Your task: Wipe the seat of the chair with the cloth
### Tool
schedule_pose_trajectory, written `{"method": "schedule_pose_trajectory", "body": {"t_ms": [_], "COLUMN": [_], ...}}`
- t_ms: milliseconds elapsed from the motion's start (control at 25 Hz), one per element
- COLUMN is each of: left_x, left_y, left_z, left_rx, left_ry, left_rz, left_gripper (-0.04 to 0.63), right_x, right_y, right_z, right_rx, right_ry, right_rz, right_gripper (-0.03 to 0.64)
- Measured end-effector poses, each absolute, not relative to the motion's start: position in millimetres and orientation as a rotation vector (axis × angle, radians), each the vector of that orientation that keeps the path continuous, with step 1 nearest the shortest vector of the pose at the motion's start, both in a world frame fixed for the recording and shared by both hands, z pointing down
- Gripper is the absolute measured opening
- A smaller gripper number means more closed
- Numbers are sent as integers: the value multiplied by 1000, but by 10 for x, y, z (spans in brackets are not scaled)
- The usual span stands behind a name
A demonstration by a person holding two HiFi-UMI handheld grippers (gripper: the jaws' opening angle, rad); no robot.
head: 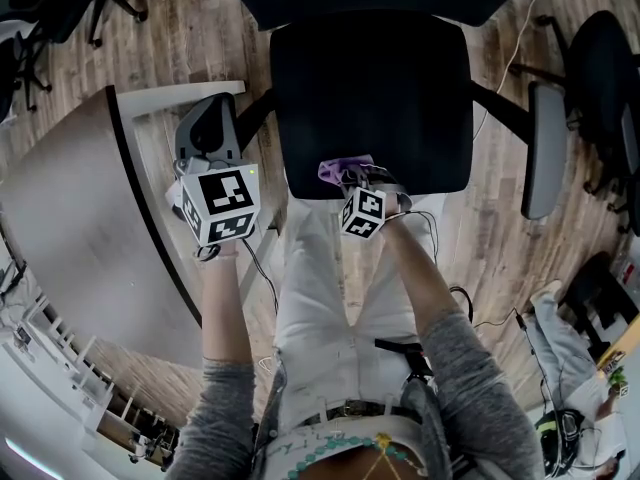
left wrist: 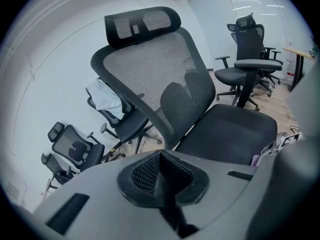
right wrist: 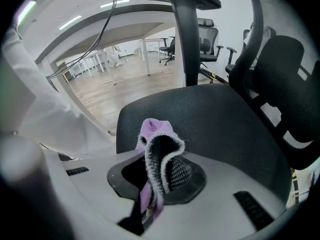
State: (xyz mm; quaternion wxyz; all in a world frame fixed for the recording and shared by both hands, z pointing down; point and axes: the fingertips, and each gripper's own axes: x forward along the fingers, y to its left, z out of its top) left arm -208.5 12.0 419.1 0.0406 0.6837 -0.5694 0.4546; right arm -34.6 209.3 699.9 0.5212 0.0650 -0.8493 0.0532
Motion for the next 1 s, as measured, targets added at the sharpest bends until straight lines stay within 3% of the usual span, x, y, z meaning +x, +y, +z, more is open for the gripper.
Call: {"method": "schedule_pose_trajectory", "body": {"t_ms": [1000], "left_x": [-2114], "left_y": [113], "left_z": [4186], "left_rx": [2087], "left_ry": [-1758], "left_rz": [1432], "left_gripper": [-2], "right_x": [49], "right_y": [2080], "right_z": [7048], "right_rx": [130], "right_ry": [-2000], "right_rz": [92], "right_gripper": [52]}}
